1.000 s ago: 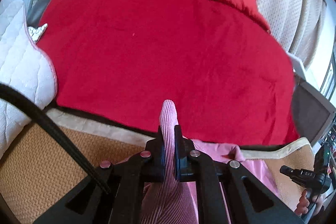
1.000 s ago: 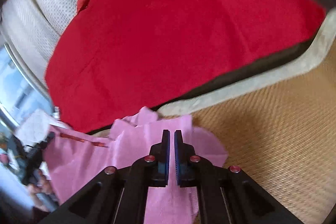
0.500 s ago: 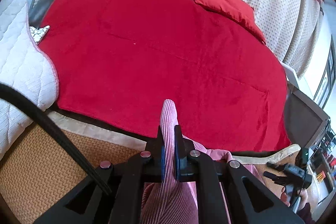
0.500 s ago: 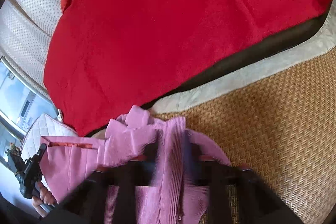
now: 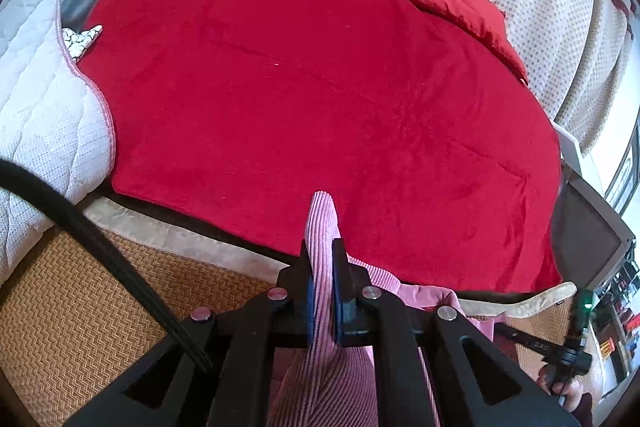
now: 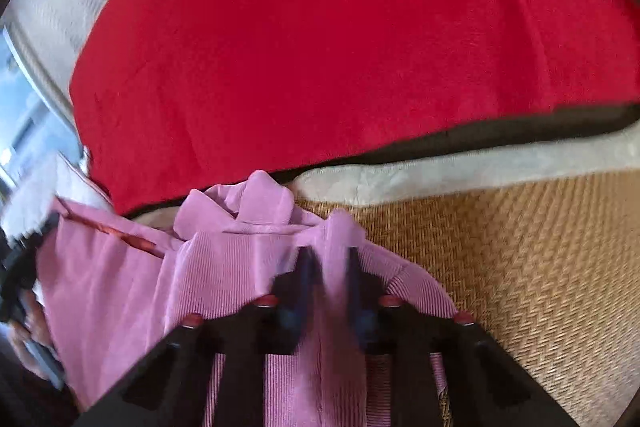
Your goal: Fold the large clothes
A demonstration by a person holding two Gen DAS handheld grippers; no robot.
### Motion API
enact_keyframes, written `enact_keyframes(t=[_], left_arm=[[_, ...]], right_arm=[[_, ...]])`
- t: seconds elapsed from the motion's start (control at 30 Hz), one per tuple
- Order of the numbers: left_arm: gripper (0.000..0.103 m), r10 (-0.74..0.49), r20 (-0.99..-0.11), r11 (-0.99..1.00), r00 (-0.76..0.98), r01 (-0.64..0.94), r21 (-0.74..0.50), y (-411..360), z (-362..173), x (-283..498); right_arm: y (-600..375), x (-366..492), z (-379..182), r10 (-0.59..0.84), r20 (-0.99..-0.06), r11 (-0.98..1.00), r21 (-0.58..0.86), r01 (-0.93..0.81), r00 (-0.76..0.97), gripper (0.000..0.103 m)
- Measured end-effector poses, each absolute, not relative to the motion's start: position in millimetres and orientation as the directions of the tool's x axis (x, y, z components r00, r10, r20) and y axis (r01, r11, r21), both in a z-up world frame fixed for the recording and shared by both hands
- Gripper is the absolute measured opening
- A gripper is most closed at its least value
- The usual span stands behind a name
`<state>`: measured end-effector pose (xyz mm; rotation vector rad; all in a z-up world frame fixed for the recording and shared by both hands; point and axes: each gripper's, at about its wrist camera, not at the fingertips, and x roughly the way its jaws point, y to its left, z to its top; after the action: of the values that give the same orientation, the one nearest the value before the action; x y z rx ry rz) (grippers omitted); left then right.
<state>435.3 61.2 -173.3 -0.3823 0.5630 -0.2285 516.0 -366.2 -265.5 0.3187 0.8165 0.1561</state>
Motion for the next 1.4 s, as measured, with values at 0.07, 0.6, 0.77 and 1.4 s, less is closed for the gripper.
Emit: enact_keyframes(t=[0.07,0.6,0.77,1.4], left_arm=[[0.007,-0.306,-0.465,0.903,0.831,0.099,-0.419,63.4,-171.6,435.5],[0.047,-0.014,-0.744,0.929,0.668,-0.266,-0.256,90.9,-232.7,454.3],[0.064,0.024,-0.621,0.970,0.783,-0.169,-0.176,61.2,-184.5,409.1],[0.078,-0.003,-0.593,0.995,0.805,0.061,0.077,-57.0,-191.6,305.1]], right_arm=[[-366.1,503.9,-248.2,0.221,-0.654,0.951,0.310,-0.009,0.723,0.008],[-435.2,482.5,-273.9,0.202,-0.670,0.836,0.498,0.231,0.714,0.035],[-443.7,433.9,-234.6,0.142,-0.513,0.811,0.550,0.198,0.847,0.086],[-322.0,365.1,-235.6,0.177,-0.685,0.965,0.261,0.011,0.706,0.069]])
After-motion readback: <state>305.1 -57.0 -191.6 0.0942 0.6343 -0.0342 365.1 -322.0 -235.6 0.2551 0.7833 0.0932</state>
